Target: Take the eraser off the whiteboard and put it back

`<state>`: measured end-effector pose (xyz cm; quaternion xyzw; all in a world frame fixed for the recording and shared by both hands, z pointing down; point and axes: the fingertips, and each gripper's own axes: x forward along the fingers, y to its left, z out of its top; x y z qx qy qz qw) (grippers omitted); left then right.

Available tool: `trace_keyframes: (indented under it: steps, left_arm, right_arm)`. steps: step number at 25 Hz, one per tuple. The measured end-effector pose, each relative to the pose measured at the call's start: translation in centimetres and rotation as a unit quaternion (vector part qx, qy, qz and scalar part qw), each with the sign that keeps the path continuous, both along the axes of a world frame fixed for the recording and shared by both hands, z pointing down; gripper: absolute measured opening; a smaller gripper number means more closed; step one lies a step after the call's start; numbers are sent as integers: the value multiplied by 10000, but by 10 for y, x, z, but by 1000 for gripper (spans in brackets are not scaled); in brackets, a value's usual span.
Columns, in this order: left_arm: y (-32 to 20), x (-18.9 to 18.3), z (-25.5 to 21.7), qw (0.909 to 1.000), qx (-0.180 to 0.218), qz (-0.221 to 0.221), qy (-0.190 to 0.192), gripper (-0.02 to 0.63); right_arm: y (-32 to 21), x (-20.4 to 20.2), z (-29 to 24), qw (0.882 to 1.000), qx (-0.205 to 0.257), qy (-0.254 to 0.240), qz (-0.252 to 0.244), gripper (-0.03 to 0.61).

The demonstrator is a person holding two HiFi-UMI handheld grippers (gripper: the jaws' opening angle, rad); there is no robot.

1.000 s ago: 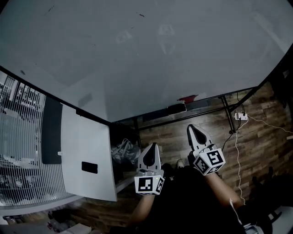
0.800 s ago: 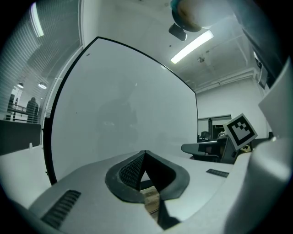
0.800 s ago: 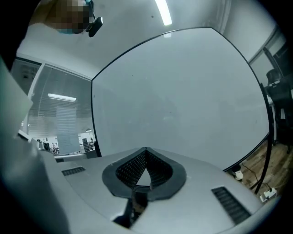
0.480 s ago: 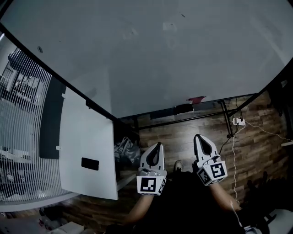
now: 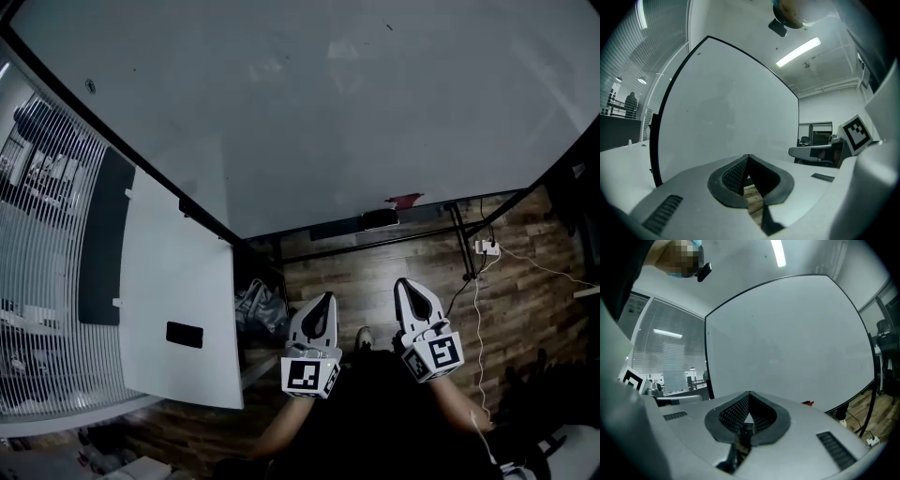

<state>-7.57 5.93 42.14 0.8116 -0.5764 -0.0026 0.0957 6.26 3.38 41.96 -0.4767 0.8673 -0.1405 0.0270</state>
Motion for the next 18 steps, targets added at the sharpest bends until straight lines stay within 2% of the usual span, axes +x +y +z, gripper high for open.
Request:
trace_keyframes:
  steps: [18]
  left_arm:
    - [-11, 11, 0, 9998, 93, 141, 86, 2]
  right_arm:
    - [-7, 5, -10, 9999, 15, 116, 61, 12]
